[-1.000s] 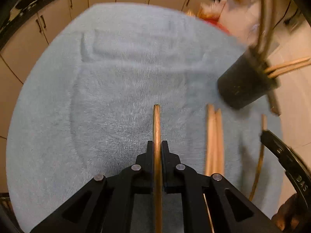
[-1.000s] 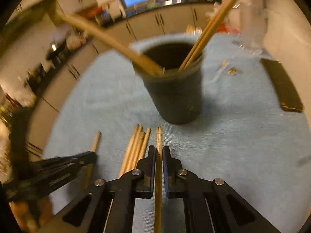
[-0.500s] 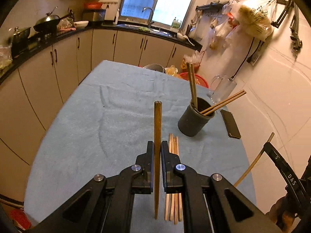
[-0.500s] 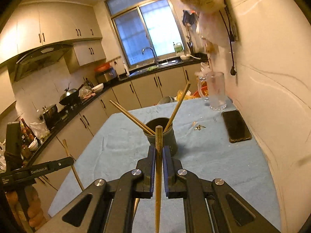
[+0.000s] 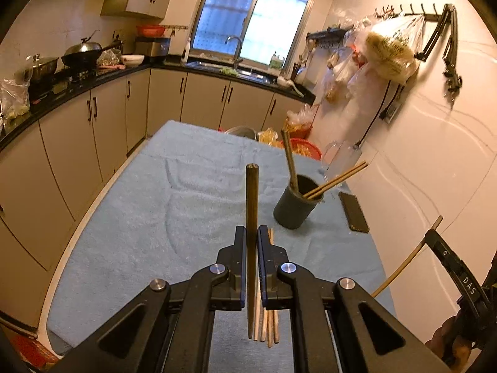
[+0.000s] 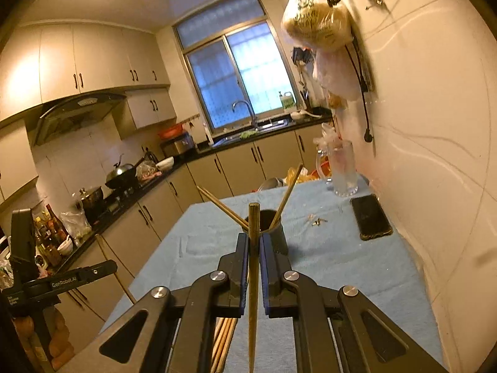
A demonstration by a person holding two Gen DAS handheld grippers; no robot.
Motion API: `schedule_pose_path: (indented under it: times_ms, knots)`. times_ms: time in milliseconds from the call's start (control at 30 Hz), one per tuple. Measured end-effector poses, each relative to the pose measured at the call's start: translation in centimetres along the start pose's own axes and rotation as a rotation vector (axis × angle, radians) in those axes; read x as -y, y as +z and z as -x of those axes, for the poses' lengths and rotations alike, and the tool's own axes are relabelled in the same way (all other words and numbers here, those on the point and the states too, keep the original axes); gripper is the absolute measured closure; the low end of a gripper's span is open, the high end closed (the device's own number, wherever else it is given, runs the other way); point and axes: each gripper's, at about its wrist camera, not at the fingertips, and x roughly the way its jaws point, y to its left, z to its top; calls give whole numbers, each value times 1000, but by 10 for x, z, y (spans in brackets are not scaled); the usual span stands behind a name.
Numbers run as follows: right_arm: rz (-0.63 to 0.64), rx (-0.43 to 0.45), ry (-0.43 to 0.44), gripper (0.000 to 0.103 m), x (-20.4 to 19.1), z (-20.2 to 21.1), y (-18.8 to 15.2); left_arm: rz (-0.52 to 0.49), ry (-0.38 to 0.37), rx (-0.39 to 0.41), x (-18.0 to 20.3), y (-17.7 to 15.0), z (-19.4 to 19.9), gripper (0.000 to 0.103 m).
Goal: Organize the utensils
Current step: 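Raise both held chopsticks over the grey cup and open both tools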
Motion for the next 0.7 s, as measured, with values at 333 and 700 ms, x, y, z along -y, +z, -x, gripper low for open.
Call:
schedule_pose_path:
  times_ms: [333,700]
  knots:
    - [-27,80,3,95,1,23,13,-2,-37,61,12,14,22,96]
    - [-17,175,4,95,-2,18,46,-16,-72,142,31,51,14,96]
